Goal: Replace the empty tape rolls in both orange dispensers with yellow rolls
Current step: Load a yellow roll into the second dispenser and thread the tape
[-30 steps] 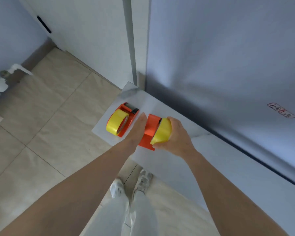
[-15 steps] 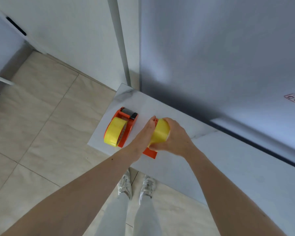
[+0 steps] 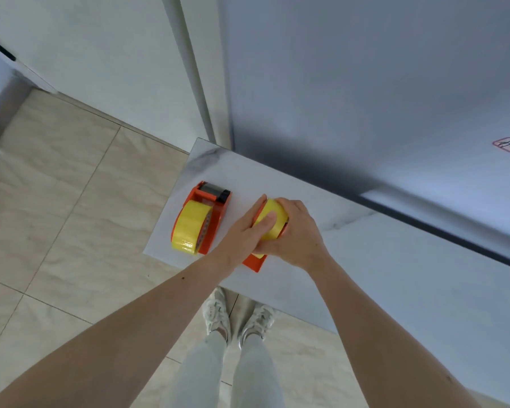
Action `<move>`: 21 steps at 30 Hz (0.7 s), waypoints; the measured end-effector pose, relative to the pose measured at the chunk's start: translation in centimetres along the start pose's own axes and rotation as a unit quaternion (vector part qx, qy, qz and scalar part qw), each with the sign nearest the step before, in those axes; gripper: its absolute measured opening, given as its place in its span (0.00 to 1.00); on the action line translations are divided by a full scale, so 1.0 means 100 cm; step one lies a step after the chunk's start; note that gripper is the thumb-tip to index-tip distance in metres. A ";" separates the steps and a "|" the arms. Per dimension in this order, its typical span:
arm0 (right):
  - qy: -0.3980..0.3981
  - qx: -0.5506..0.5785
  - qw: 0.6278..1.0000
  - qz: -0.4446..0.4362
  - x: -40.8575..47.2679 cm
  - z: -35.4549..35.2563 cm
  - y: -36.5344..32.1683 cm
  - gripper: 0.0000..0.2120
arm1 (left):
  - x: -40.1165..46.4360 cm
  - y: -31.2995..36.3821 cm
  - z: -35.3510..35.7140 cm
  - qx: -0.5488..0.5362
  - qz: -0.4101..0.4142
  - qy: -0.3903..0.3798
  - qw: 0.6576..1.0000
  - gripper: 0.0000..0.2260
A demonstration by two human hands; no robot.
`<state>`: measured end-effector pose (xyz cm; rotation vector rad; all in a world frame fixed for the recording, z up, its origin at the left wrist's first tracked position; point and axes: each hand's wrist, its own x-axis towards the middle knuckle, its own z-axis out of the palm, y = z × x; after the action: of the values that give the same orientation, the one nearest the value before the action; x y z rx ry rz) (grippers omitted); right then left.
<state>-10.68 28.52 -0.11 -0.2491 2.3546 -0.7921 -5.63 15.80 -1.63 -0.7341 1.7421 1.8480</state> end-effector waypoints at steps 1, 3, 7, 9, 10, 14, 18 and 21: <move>0.006 -0.002 1.000 0.003 -0.003 0.003 0.002 0.50 | -0.002 -0.003 0.001 0.011 0.010 0.004 1.000 0.26; 0.016 -0.031 0.999 -0.003 -0.010 0.011 0.006 0.51 | -0.007 -0.014 0.004 0.031 0.024 0.009 0.999 0.26; 0.042 -0.075 0.996 -0.021 -0.022 0.030 0.016 0.51 | -0.015 -0.046 0.006 0.063 0.057 0.025 0.996 0.29; 0.063 -0.100 0.993 -0.028 -0.024 0.037 0.020 0.51 | -0.018 -0.050 0.007 0.080 0.049 0.032 0.995 0.29; 0.070 -0.109 0.991 -0.028 -0.024 0.041 0.022 0.51 | -0.019 -0.051 0.007 0.082 0.045 0.035 0.995 0.29; 0.080 -0.117 0.990 -0.012 -0.025 0.054 0.029 0.49 | -0.020 -0.064 0.005 0.083 0.067 0.029 0.994 0.24; 0.080 -0.113 0.990 0.002 -0.026 0.059 0.030 0.48 | -0.021 -0.068 0.008 0.044 0.076 0.067 0.994 0.23; 0.068 -0.099 0.993 0.010 -0.023 0.060 0.028 0.48 | -0.019 -0.067 0.010 0.089 0.101 0.126 0.983 0.24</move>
<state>-5.04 28.73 -4.31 -0.2607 2.5632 -0.5805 0.29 17.20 -5.21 -0.7704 2.1833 1.7568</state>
